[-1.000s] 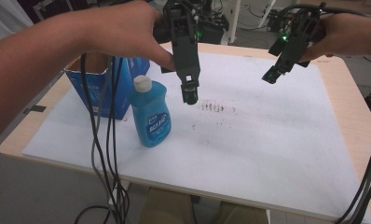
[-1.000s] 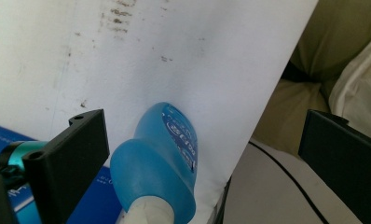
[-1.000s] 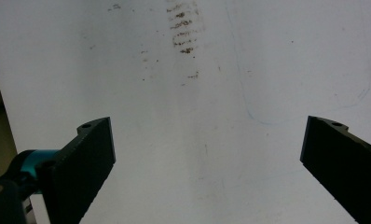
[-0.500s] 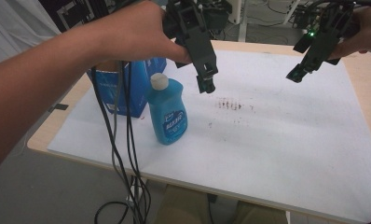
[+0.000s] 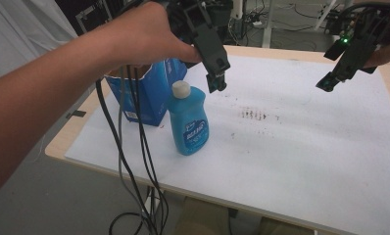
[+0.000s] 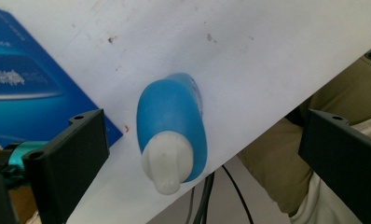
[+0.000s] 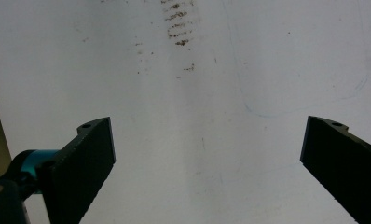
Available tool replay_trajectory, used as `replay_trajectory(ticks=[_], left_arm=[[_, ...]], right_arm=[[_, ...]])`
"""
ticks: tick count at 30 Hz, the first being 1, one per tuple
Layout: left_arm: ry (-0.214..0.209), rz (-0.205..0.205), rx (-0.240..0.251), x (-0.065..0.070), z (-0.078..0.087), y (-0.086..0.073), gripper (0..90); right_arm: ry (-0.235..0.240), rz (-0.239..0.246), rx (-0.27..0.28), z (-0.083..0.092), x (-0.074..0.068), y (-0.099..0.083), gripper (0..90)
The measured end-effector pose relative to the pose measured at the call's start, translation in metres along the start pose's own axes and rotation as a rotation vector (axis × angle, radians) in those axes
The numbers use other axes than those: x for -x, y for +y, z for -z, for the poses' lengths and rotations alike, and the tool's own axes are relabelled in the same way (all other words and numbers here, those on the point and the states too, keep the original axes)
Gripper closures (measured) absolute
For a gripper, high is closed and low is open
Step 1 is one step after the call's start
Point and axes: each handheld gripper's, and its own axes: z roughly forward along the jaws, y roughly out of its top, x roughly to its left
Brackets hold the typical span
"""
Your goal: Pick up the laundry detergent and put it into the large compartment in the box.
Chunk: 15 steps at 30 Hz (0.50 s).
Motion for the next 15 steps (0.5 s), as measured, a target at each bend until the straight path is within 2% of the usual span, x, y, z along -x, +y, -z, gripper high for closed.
replay_trajectory(ticks=[5, 9, 15], left_arm=[[0.001, 0.032, -0.013, -0.005, -0.002, -0.005, 1.7], [-0.005, 0.041, -0.024, -0.009, -0.004, -0.008, 1.7], [-0.015, 0.058, -0.031, -0.014, -0.01, -0.013, 1.7]], right_arm=[[-0.002, -0.005, -0.002, -0.001, 0.0, 0.0, 2.1], [-0.002, 0.009, 0.0, -0.001, 0.001, 0.0, 2.1], [0.001, 0.001, -0.002, -0.002, 0.001, 0.0, 2.1]])
